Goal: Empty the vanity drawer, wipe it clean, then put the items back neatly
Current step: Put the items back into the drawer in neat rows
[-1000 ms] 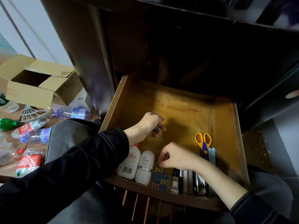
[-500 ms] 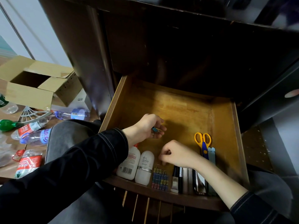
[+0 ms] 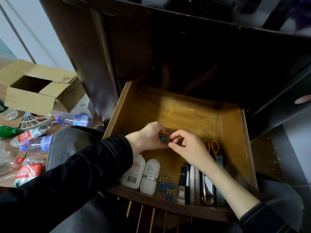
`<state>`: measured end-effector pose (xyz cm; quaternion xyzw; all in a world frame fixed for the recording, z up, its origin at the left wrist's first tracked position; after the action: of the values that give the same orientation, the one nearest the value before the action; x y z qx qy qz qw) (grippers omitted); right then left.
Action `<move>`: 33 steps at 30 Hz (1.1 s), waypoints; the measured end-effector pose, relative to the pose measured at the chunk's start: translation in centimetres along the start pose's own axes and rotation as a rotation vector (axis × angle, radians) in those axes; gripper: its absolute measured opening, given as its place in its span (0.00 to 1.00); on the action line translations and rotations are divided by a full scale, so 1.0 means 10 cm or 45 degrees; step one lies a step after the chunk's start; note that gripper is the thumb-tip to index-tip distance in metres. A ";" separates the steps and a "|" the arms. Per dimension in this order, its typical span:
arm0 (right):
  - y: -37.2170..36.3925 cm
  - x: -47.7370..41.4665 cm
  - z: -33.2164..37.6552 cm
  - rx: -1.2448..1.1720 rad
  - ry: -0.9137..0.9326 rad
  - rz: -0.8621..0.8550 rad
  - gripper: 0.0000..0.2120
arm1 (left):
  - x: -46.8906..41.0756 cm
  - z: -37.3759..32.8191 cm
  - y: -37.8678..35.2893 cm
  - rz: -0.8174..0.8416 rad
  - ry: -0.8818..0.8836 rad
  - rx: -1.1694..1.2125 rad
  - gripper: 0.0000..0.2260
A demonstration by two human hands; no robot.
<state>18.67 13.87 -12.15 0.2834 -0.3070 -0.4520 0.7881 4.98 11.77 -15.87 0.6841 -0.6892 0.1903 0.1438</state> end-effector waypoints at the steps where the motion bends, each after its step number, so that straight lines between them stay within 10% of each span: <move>1: 0.01 0.00 0.01 -0.002 0.014 -0.006 0.07 | -0.02 0.01 -0.04 0.025 0.016 0.096 0.06; 5: 0.04 0.00 0.04 -0.005 0.041 -0.057 0.04 | 0.05 0.00 -0.30 0.149 0.164 0.681 0.21; 19: 0.14 -0.06 -0.12 -0.113 -0.154 -0.156 0.11 | 0.18 -0.07 -0.56 0.509 0.176 0.460 0.15; 33: 0.19 -0.03 -0.08 -0.116 -0.111 -0.149 0.10 | 0.10 -0.01 -0.37 0.360 0.010 -0.181 0.10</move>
<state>20.09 15.09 -11.37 0.2447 -0.3028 -0.5228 0.7583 8.68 10.99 -15.05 0.5675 -0.7899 0.1622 0.1662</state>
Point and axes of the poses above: each hand's wrist, its own x-axis away from the middle knuckle, its own y-axis out of the back of the hand, z = x × y, the point moved 8 cm from there along -x, towards the middle knuckle, and after that the axes turned 12 degrees about -y, right-handed, at the moved point
